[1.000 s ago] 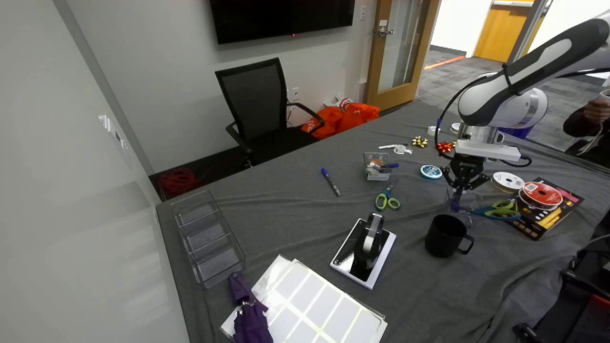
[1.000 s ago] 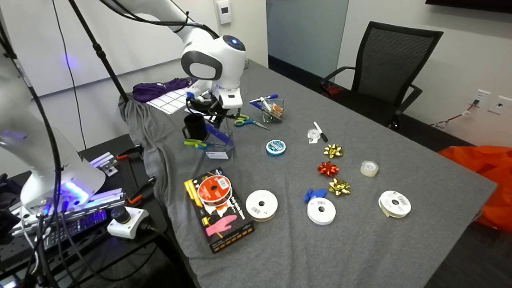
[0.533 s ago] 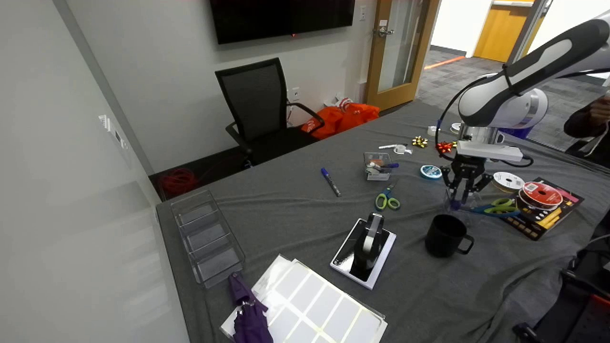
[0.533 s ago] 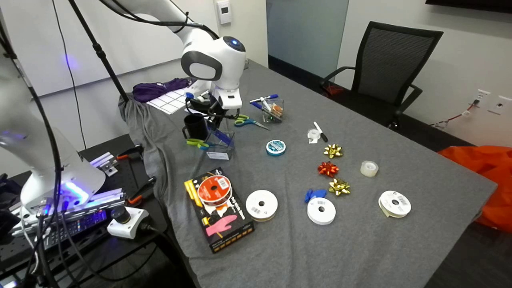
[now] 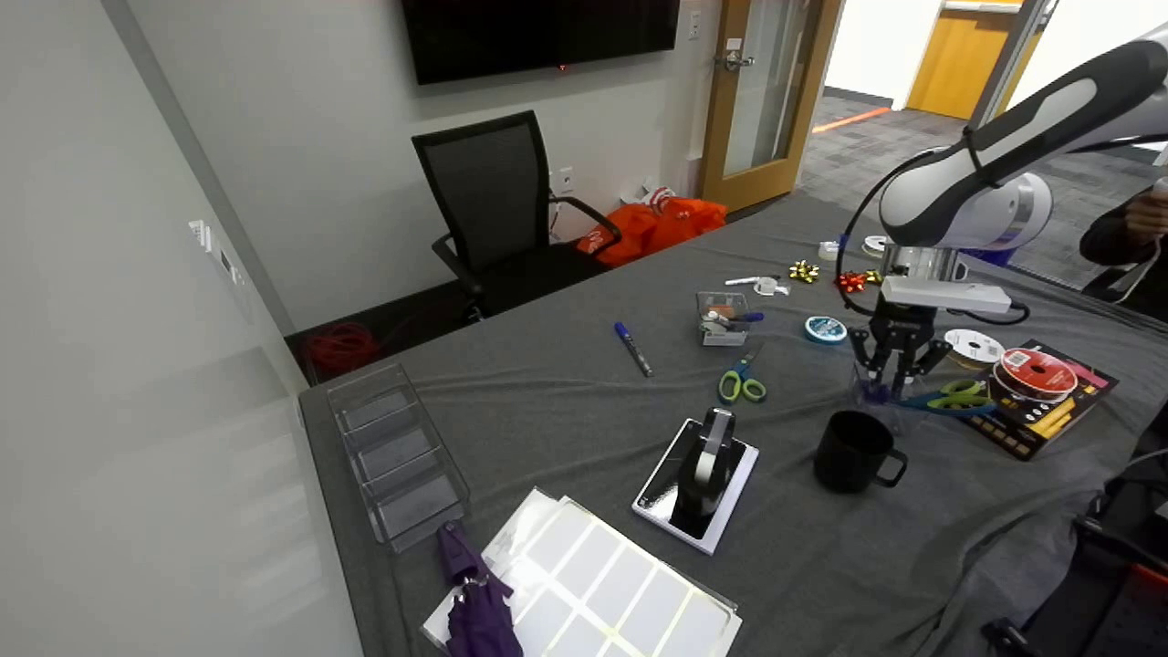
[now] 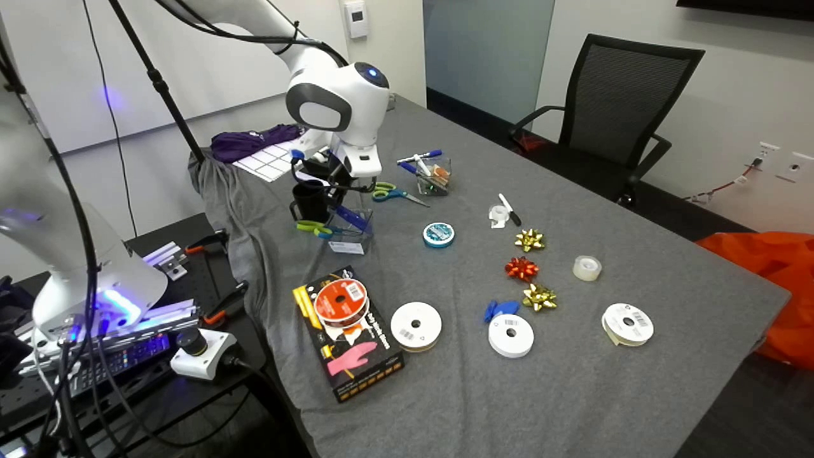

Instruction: Put the blue object from the clear container in the black mug.

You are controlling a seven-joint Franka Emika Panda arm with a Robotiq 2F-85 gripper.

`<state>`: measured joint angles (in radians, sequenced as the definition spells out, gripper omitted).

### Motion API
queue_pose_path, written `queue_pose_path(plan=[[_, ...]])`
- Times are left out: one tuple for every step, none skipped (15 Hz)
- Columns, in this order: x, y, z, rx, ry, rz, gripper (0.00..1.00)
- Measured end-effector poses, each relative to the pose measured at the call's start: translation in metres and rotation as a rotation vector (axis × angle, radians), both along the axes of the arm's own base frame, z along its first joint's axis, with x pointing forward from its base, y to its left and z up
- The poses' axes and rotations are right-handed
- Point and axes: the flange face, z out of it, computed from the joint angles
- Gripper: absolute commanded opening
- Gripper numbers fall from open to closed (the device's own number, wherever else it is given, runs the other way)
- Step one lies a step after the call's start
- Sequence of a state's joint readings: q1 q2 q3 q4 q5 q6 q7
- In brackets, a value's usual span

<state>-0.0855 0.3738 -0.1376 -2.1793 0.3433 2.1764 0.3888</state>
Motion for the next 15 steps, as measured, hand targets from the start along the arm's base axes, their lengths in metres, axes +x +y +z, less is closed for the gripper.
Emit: queue_pose_path(plan=[[0.000, 0.000, 0.000, 0.000, 0.001, 0.000, 0.00], [-0.001, 0.000, 0.000, 0.001, 0.001, 0.000, 0.03], [-0.001, 0.000, 0.000, 0.001, 0.001, 0.000, 0.04], [-0.001, 0.000, 0.000, 0.001, 0.001, 0.000, 0.04], [-0.001, 0.000, 0.000, 0.001, 0.001, 0.000, 0.04], [-0.001, 0.000, 0.000, 0.002, 0.002, 0.000, 0.04], [-0.001, 0.001, 0.000, 0.003, 0.003, 0.000, 0.04], [-0.001, 0.001, 0.001, 0.006, 0.008, 0.001, 0.04], [-0.002, 0.001, 0.002, 0.013, 0.015, 0.002, 0.04], [-0.004, 0.002, 0.006, 0.021, 0.024, 0.003, 0.04], [-0.005, 0.002, 0.012, 0.031, 0.032, 0.005, 0.04], [-0.006, 0.002, 0.020, 0.041, 0.039, 0.007, 0.04], [-0.007, 0.003, 0.028, 0.052, 0.044, 0.009, 0.04], [-0.009, 0.003, 0.038, 0.062, 0.048, 0.010, 0.04], [-0.010, 0.003, 0.047, 0.071, 0.050, 0.012, 0.04]])
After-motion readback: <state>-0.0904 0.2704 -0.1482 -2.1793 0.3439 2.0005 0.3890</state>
